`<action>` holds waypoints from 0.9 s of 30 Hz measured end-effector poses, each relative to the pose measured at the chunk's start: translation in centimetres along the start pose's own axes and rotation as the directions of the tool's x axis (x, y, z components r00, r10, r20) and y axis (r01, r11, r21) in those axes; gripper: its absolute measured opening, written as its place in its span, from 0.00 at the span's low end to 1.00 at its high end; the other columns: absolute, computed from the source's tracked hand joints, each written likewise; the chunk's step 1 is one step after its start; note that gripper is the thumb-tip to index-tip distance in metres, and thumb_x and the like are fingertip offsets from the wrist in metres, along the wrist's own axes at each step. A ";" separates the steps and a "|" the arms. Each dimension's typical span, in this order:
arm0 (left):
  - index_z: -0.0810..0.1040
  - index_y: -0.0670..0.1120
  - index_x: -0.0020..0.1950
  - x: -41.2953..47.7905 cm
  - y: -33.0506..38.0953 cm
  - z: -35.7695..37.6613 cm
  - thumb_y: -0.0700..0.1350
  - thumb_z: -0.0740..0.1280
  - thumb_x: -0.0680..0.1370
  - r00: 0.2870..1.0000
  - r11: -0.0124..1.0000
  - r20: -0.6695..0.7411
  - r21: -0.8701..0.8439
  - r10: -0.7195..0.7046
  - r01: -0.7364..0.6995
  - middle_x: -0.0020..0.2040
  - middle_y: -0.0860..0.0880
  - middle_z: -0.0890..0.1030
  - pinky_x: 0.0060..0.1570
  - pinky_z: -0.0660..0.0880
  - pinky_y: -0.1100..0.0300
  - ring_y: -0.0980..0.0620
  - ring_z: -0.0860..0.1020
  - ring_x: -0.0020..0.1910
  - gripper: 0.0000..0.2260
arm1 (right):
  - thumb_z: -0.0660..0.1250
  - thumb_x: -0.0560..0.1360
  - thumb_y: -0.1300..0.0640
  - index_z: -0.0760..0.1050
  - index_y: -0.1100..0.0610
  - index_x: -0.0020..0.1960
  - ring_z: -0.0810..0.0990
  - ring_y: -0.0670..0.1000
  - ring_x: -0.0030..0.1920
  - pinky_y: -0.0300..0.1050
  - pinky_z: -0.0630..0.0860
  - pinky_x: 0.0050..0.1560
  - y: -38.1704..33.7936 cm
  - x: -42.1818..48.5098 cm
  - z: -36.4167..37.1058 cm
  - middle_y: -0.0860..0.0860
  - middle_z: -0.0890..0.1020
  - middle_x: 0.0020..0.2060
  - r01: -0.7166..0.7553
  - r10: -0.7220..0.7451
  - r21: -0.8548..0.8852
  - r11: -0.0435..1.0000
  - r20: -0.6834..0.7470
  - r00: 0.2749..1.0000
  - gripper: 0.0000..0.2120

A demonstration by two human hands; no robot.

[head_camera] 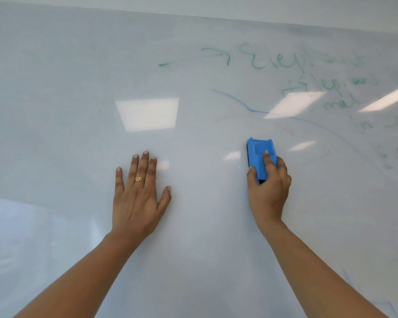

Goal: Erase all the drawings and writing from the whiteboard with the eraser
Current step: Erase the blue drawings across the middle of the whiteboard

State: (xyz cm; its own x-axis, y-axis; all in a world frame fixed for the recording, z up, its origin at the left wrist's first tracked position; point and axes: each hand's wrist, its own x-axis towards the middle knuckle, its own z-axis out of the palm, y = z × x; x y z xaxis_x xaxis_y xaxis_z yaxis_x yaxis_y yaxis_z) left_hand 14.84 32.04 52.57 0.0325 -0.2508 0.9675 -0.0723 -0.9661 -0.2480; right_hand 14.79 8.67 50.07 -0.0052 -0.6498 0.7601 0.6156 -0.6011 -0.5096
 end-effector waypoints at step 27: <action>0.63 0.38 0.73 2.3 4.5 1.6 0.56 0.51 0.77 0.999 1.000 -0.048 0.009 0.005 -0.004 0.73 0.42 0.63 0.70 0.44 0.52 0.47 0.60 0.72 0.30 | 0.59 0.78 0.52 0.56 0.51 0.75 0.62 0.61 0.66 0.52 0.62 0.65 -0.5 9.2 0.9 0.56 0.57 0.73 0.186 -0.153 -0.181 0.966 0.177 0.972 0.26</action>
State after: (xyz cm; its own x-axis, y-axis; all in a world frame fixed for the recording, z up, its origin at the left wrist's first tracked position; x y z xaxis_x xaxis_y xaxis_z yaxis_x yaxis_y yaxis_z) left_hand 16.17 27.01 53.59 -0.0153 -0.2522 0.9676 -0.0638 -0.9655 -0.2526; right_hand 15.19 3.38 57.68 0.0402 -0.4569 0.8886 0.4505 -0.7855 -0.4243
